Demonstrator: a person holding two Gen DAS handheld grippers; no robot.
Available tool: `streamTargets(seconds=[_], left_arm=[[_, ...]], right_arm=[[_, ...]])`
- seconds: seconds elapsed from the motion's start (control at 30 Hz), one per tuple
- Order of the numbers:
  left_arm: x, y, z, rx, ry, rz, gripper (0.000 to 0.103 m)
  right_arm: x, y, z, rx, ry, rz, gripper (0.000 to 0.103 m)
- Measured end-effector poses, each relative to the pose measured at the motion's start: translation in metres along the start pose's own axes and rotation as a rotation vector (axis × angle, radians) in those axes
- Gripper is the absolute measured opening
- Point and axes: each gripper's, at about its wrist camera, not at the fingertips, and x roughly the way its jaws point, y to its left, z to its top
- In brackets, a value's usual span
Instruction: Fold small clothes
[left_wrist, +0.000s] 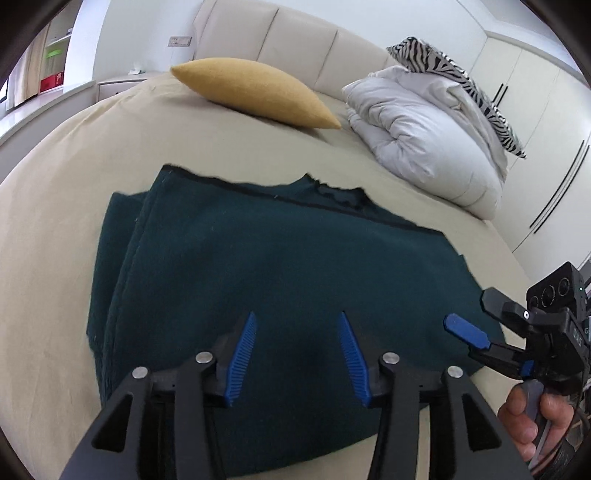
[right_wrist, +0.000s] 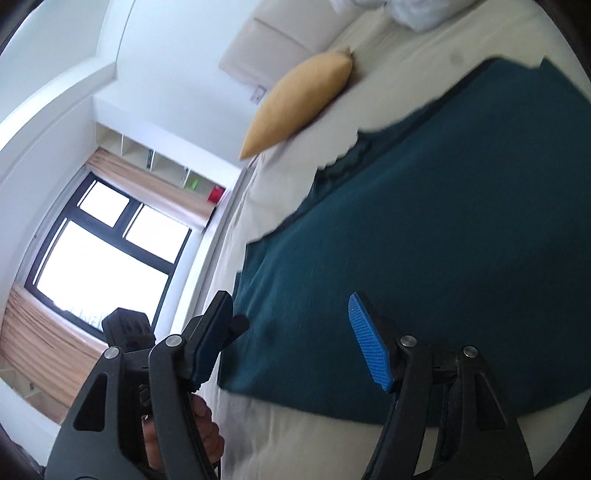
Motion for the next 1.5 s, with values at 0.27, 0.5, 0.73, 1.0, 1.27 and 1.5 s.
streamTargets(seconds=[0.27, 0.5, 0.73, 1.0, 1.27, 1.5], left_arm=[[-0.004, 0.036, -0.016, -0.058, 0.032, 0.016, 0.035], [-0.007, 0.036, -0.022, -0.042, 0.022, 0.025, 0.035], [-0.007, 0.037, -0.025, -0.036, 0.019, 0.020, 0.035], [-0.007, 0.038, -0.028, -0.031, 0.020, 0.013, 0.035], [-0.010, 0.045, -0.030, -0.051, 0.017, -0.032, 0.035], [-0.057, 0.069, -0.030, -0.185, -0.070, -0.044, 0.055]], right_arm=[[-0.023, -0.046, -0.010, 0.134, -0.067, -0.009, 0.060], [-0.115, -0.093, 0.003, 0.265, -0.307, -0.153, 0.060], [-0.183, -0.090, -0.011, 0.303, -0.408, -0.199, 0.064], [-0.047, 0.007, -0.033, 0.157, -0.043, -0.030, 0.064], [0.019, 0.001, -0.057, 0.145, 0.120, -0.018, 0.057], [-0.081, -0.049, -0.017, 0.235, -0.183, -0.182, 0.061]])
